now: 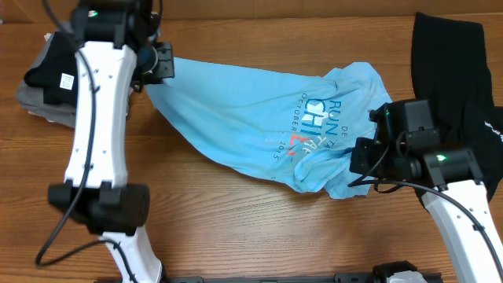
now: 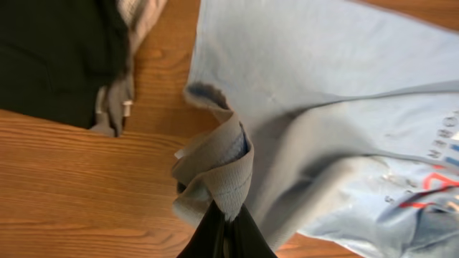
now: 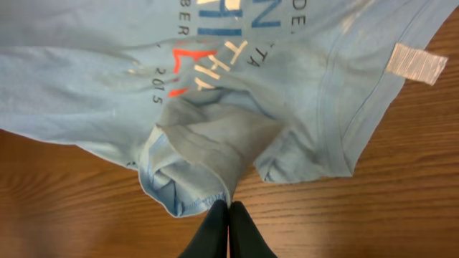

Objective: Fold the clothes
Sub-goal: 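Lift the T-shirt with both grippers and stretch it apart in the air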

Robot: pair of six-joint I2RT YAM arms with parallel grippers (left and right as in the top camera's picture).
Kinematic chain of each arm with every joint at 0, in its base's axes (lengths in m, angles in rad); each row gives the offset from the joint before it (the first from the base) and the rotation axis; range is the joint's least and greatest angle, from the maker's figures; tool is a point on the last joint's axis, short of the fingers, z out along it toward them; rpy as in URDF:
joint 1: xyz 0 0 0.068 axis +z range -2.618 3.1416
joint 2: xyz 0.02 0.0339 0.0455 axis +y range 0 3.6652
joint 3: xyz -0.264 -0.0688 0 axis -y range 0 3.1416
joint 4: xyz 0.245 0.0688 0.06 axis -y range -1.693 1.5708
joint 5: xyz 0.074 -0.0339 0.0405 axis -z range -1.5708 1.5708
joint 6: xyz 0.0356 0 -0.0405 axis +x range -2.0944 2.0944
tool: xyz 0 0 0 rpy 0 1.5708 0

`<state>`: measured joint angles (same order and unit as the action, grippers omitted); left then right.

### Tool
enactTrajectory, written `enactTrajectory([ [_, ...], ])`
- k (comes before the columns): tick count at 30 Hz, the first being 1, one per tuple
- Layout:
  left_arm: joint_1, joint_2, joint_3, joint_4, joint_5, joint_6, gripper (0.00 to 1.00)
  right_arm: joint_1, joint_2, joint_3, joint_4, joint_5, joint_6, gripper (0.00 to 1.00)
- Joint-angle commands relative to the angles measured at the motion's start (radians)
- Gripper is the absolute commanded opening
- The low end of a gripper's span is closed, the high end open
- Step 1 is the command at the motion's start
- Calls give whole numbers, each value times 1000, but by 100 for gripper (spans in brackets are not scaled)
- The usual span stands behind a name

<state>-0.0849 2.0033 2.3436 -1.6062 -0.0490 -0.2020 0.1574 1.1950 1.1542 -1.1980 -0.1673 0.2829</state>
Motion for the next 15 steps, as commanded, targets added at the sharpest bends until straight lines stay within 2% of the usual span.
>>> enactTrajectory([
  [1,1,-118,45,-14,-13,23,4,-4,-23,102,-38,10,-23,4],
  [11,1,-212,45,-40,-13,33,6,-5,-31,245,-188,99,-24,4],
  [15,1,-225,45,-41,-18,68,7,-71,-49,347,-230,162,-17,4],
])
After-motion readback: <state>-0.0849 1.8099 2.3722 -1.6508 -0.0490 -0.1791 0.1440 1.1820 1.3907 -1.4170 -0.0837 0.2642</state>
